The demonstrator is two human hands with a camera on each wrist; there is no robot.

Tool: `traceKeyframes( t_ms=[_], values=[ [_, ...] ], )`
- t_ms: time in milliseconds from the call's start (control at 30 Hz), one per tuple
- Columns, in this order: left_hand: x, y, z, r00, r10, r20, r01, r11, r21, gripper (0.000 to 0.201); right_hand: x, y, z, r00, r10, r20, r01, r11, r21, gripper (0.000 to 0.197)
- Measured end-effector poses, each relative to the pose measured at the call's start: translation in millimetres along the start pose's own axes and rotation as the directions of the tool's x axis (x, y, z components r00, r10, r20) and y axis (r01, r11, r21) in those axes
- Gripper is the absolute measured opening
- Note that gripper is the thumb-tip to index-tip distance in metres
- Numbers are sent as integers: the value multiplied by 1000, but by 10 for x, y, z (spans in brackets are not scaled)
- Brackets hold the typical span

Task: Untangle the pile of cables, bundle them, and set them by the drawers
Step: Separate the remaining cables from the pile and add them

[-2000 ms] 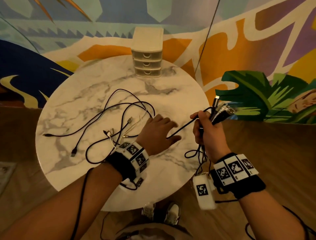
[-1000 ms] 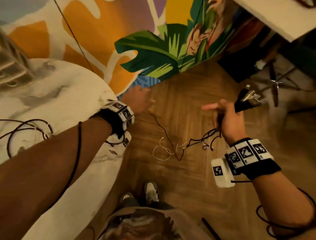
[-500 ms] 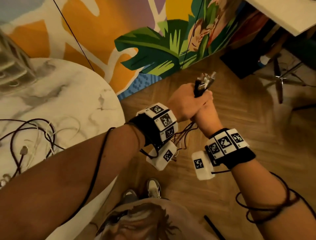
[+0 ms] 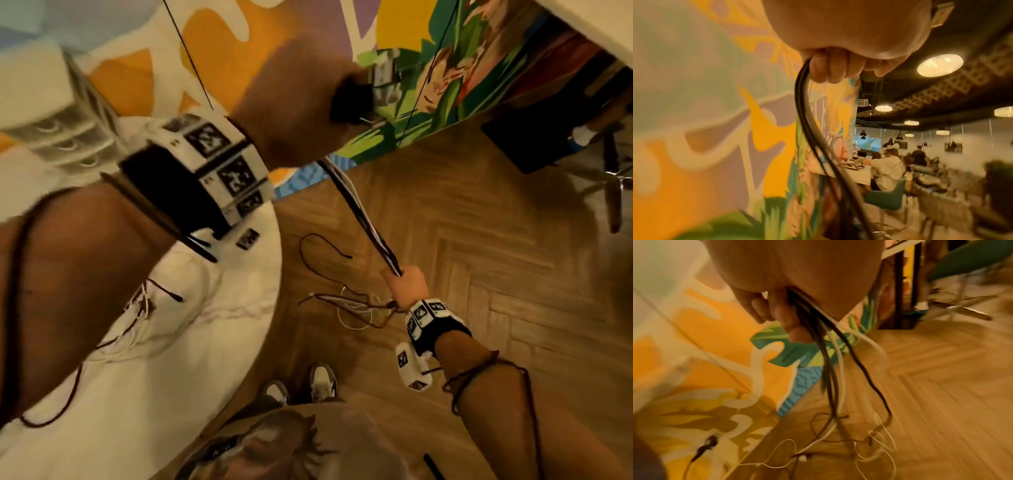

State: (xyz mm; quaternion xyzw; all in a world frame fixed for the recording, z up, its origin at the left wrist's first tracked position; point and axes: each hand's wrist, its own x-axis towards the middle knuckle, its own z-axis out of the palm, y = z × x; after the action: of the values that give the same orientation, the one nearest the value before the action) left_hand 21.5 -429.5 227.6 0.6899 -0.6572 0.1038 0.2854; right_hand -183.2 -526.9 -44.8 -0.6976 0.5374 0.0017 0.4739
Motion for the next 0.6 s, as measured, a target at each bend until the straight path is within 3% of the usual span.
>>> traceKeyframes(
  t_ms=[100,200,367,400,500,567,600],
  values=[
    [-48,-194,-190,998,45,35,-52,971,232,28,117,127,-72,994,104,36,-100,991,-89,33],
    [-173,-194,-114,995,63,72,-81,960,269,32,173,-30,-126,994,111,-10,-111,992,-53,37],
    [-398,-86,424,972,-12,235,-20,990,136,32,59,-681,-202,989,-128,-79,137,983,125,39],
    [-422,-50,545,949,-82,303,43,990,133,32,4,-826,-234,981,-172,-87,185,966,181,40],
    [-432,9,848,824,-364,435,396,918,18,40,-243,-1207,-401,948,-310,-70,318,916,245,38],
    [-353,55,923,765,-461,449,603,758,-249,46,-444,-1410,-521,902,-432,-18,427,884,192,38],
    [-294,88,929,750,-486,447,647,680,-346,45,-529,-1493,-575,874,-486,-3,478,859,185,36]
  ],
)
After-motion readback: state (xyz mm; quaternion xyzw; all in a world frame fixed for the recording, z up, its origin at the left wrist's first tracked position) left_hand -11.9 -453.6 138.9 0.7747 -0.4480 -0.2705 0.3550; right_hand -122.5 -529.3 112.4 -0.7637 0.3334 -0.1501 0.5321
